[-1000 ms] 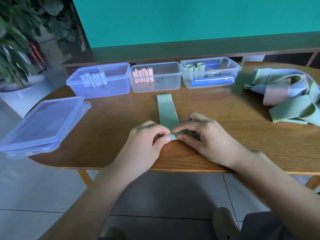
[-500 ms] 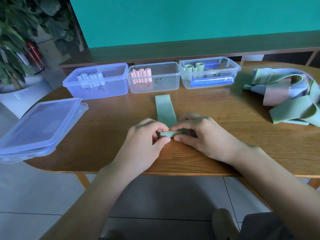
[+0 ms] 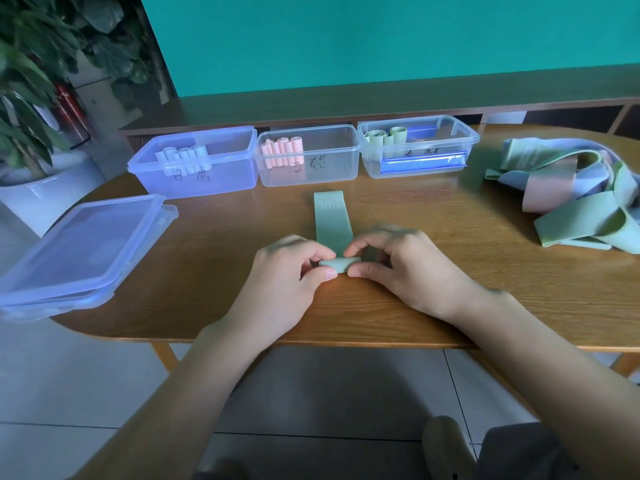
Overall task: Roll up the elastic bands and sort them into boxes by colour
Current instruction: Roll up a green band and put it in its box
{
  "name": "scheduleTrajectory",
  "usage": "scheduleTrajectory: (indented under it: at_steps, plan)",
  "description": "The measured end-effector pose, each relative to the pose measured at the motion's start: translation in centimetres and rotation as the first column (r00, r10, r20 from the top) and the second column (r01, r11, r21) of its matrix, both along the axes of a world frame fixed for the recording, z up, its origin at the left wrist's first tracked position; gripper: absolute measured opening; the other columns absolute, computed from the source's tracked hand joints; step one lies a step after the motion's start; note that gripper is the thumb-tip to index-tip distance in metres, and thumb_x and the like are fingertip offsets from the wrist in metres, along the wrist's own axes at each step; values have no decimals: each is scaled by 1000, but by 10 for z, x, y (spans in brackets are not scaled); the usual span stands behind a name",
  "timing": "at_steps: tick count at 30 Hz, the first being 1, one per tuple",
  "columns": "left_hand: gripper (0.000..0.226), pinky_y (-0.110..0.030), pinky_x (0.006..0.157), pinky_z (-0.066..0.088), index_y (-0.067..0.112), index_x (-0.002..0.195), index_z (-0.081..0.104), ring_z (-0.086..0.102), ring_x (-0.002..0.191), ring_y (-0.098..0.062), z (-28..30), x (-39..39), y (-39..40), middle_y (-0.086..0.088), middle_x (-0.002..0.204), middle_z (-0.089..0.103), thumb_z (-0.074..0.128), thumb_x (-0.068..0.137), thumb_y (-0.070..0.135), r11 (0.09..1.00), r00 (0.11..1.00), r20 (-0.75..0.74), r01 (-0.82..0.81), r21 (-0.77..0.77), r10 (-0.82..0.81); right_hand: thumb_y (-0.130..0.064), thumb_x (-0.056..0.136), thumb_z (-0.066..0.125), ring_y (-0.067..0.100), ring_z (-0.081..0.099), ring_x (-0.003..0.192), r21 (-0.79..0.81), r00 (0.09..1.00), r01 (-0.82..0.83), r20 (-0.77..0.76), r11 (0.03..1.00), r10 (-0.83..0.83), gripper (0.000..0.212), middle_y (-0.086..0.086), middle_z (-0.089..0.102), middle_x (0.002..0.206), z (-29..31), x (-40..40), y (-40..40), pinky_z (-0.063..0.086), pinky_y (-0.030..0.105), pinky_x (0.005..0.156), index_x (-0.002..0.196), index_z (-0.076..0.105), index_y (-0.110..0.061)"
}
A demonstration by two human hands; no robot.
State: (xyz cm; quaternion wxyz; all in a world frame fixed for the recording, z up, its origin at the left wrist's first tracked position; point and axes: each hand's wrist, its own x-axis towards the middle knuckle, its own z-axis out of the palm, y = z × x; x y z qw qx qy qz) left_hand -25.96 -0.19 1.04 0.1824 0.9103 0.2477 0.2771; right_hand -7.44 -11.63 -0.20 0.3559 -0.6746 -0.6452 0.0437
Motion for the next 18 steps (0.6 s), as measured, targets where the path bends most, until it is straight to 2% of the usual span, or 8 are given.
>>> scheduleTrajectory:
  at_steps: [2,5,9,11,14,18]
  plan:
    - [16,-1,71,40,27,103,75,55,93,5,0,-4,-4,21,89,62,76,87,26,999,1000,16,3,-35,-2,-32,87,78,6,58,77,-1,1000,-4,-26,1000,4,19,-19,64,100,0,-2,-6,40,11,72,104,71,-26]
    - [12,-4,72,43,30,98,71,57,93,5,1,-13,-14,28,85,61,76,87,27,996,999,44,18,-83,-15,-33,87,78,1,57,74,3,998,-16,-65,1000,16,18,-22,63,93,1,-7,-17,36,7,69,101,71,-26]
    - [5,-2,71,40,25,94,72,57,90,7,-2,-20,-20,30,80,59,74,89,25,997,998,40,52,-53,-49,-37,89,75,2,60,83,-29,997,-50,-63,998,48,16,-21,65,96,3,-11,-27,39,10,75,101,73,-27]
    - [6,0,72,41,25,96,73,55,92,9,-3,-19,-19,28,82,59,72,91,27,999,998,23,51,-15,-51,-38,90,73,4,61,91,-29,999,-45,-31,999,44,18,-18,63,102,4,-10,-27,41,11,80,103,75,-26]
    - [11,-2,74,42,26,100,74,56,87,7,-4,-16,-15,21,92,61,67,94,31,999,999,11,45,29,-45,-40,91,70,2,58,87,-24,1000,-16,11,1000,16,21,-15,56,106,4,-10,-25,38,9,79,104,75,-25]
    - [15,-3,75,41,26,102,76,59,85,-1,-5,-13,-9,12,98,69,66,94,32,998,999,17,44,40,-45,-33,94,70,5,59,85,19,999,-46,8,999,46,13,-17,57,107,2,-16,-23,41,11,78,105,73,-26]
